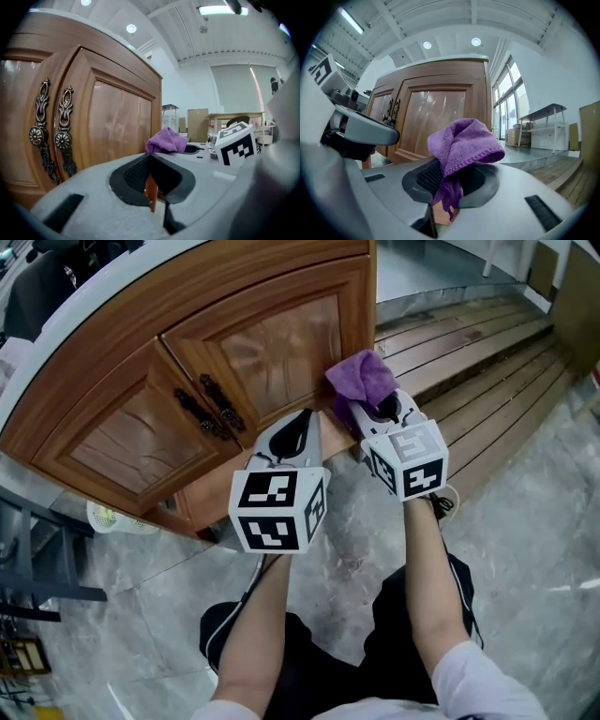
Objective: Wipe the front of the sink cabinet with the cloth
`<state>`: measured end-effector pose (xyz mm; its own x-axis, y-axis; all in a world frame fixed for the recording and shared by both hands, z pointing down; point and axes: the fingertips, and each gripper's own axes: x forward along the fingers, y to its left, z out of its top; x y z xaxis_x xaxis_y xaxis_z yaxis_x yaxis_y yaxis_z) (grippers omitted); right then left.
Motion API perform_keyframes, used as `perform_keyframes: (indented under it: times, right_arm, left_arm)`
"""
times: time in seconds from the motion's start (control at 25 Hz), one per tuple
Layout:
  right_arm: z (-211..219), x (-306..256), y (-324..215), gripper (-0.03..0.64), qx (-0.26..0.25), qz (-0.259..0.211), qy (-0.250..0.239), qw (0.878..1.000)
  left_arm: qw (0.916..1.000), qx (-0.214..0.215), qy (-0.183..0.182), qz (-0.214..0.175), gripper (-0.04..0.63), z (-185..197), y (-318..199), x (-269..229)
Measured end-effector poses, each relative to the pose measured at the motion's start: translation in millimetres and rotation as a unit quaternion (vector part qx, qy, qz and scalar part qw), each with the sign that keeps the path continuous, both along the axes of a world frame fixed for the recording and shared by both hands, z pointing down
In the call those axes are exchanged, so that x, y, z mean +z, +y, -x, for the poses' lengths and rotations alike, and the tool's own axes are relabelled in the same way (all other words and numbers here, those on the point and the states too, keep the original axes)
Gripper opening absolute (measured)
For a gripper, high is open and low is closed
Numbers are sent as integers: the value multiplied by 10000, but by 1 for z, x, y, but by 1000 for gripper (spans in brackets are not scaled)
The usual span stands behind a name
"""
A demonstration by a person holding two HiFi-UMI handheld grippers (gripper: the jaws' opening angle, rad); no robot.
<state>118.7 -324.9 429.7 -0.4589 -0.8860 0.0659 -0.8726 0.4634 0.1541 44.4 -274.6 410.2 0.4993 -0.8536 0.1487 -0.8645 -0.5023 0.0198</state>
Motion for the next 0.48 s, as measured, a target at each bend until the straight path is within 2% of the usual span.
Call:
perform_keyframes:
  times: [0.24, 0.48]
  right_arm:
    - [-18, -7, 9, 72, 249, -35, 34, 9997]
    - [4, -18, 27, 72, 46, -88, -178, 9998]
  left_arm:
    - [9998, 206, 40, -21, 5, -10, 0, 3]
    - [9997, 138, 186, -63, 5, 4, 1, -2]
